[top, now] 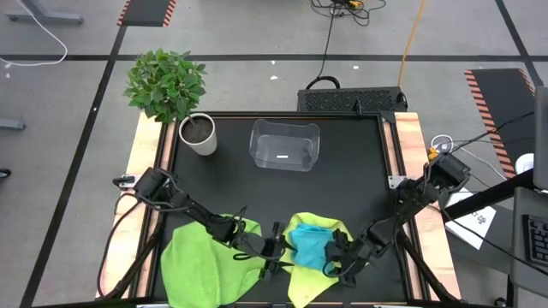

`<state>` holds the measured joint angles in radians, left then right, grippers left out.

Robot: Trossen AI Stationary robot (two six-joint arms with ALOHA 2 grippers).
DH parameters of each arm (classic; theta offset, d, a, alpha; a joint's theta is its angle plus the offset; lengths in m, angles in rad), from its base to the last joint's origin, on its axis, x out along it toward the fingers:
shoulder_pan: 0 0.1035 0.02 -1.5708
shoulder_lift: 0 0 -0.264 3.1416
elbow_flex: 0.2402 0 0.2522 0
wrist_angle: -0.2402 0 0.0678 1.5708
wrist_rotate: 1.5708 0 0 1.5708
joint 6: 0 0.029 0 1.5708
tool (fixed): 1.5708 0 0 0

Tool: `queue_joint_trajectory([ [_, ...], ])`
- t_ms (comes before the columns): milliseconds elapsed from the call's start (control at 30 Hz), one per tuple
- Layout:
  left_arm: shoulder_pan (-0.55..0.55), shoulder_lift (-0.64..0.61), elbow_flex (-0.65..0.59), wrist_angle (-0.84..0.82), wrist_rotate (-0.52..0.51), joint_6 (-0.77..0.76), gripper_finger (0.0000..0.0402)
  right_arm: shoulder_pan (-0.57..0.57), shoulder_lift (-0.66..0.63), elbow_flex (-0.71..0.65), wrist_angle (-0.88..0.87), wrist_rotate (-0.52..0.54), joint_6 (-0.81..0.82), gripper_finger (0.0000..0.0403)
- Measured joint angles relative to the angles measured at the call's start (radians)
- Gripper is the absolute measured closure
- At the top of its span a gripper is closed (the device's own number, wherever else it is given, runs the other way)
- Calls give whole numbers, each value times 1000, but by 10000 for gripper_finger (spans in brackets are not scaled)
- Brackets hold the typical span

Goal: Fold microfiber towels
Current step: Fold the blue towel

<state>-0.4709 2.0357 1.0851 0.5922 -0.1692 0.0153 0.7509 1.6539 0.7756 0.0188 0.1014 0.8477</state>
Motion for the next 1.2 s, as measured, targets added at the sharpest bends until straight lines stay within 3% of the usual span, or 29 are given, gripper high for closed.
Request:
queue_joint_trajectory([
  [233, 1, 0, 0, -31, 3, -16, 195, 0, 5, 9, -47, 77, 31, 193],
  [367, -10, 0, 0, -120, 85, -28, 195, 0, 5, 9, -68, 113, 62, 205],
  [500, -45, 0, 0, -198, 8, -20, 195, -1, 5, 9, -92, 125, 64, 253],
  [667, -48, 0, 0, -172, -86, -116, 195, -2, 6, 8, -100, 118, 59, 334],
  [800, -19, 0, 0, -172, -77, -196, 195, -2, 6, 8, -100, 116, 41, 377],
  [1200, -6, 0, 0, -66, 57, -249, 195, -2, 6, 7, -98, 112, 28, 388],
])
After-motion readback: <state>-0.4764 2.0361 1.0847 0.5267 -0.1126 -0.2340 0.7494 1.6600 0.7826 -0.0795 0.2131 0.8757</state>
